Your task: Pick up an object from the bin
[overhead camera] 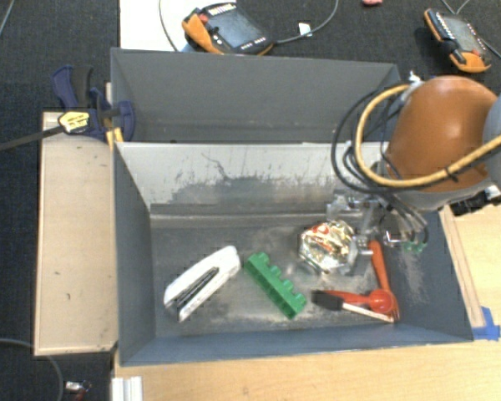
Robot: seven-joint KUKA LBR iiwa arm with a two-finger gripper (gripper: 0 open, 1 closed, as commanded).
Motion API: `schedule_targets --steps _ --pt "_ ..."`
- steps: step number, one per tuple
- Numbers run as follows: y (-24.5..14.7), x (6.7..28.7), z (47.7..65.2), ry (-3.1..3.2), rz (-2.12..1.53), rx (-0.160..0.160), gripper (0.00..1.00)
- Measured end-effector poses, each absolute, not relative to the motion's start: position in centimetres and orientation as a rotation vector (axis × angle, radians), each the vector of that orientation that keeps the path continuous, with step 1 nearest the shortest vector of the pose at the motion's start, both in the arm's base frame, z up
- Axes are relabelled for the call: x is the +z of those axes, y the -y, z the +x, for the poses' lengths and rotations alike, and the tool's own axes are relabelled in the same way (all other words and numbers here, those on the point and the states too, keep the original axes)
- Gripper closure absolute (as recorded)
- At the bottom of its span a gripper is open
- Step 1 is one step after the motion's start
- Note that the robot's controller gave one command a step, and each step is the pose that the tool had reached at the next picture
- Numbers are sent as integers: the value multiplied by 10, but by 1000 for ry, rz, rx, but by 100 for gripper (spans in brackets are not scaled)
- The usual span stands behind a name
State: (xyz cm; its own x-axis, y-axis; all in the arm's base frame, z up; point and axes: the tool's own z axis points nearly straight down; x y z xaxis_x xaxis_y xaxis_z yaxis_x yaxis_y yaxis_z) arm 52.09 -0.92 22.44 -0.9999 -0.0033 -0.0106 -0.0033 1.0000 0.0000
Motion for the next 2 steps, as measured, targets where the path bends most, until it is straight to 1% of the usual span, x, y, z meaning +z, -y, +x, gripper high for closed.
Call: schedule_targets --steps 1,2 --pt "19 227 535 -3140 33 1 0" --pt "26 197 556 -3093 -525 -2 0"
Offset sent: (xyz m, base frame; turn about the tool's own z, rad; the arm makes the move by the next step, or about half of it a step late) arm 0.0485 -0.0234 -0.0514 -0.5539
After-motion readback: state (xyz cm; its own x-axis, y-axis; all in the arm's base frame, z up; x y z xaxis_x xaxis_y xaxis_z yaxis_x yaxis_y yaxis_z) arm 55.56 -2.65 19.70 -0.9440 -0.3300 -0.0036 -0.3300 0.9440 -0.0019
